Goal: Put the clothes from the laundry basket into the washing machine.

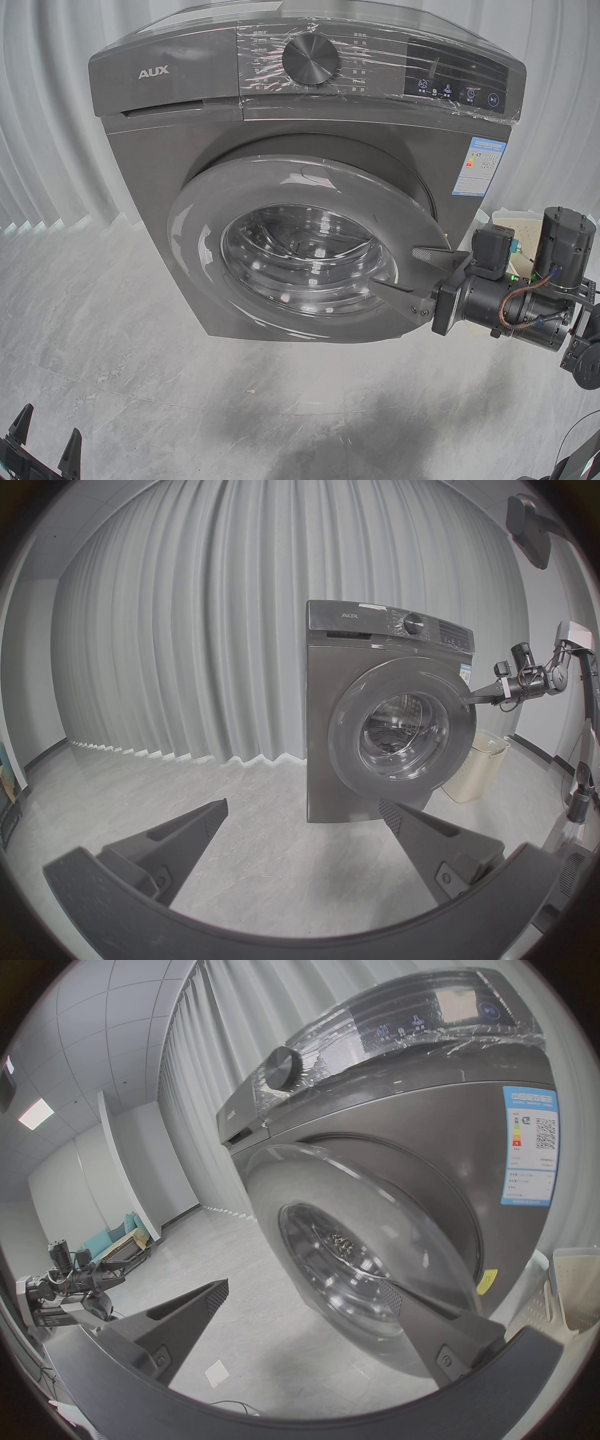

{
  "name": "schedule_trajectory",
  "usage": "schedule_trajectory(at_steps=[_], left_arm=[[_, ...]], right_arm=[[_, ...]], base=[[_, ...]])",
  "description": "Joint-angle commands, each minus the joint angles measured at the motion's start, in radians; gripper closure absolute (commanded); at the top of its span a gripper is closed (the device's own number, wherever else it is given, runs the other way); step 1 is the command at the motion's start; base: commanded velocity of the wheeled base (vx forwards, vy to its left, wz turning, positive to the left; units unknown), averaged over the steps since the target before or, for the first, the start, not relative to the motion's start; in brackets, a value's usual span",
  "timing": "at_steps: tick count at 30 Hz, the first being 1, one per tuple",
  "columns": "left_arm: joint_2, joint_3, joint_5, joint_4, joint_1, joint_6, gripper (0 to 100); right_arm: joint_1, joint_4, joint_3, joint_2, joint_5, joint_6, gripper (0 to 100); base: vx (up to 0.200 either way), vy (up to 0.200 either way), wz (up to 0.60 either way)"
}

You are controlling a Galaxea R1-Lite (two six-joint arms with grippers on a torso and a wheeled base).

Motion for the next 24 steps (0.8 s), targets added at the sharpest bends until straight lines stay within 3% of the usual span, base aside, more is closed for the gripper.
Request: schedule_trajectory(at_steps=[1, 6, 8, 11, 17, 21, 24], left_arm=[[-0.016, 0.015, 0.0, 0.0, -0.001, 0.0, 0], [-0.016, 0.015, 0.0, 0.001, -0.001, -0.002, 0], [-0.016, 0.015, 0.0, 0.001, -0.001, -0.002, 0], [-0.016, 0.015, 0.0, 0.001, -0.001, -0.002, 0], [-0.016, 0.015, 0.0, 0.001, -0.001, -0.002, 0], [-0.016, 0.015, 0.0, 0.0, 0.0, -0.003, 0], [-0.016, 0.015, 0.0, 0.001, 0.0, -0.005, 0]], right_arm=[[-0.013, -0.001, -0.036, 0.048, 0.0, 0.001, 0], [-0.057, -0.048, -0.094, 0.101, -0.014, -0.002, 0], [-0.074, -0.106, -0.14, 0.146, -0.051, -0.004, 0], [-0.085, -0.146, -0.165, 0.175, -0.069, -0.006, 0], [-0.094, -0.147, -0.196, 0.187, -0.086, -0.01, 0], [-0.082, -0.136, -0.156, 0.161, -0.088, -0.009, 0], [-0.063, -0.121, -0.07, 0.058, -0.072, -0.009, 0]], base=[[0.0, 0.0, 0.0], [0.0, 0.0, 0.0], [0.0, 0.0, 0.0], [0.0, 0.0, 0.0], [0.0, 0.0, 0.0], [0.0, 0.0, 0.0], [0.0, 0.0, 0.0]])
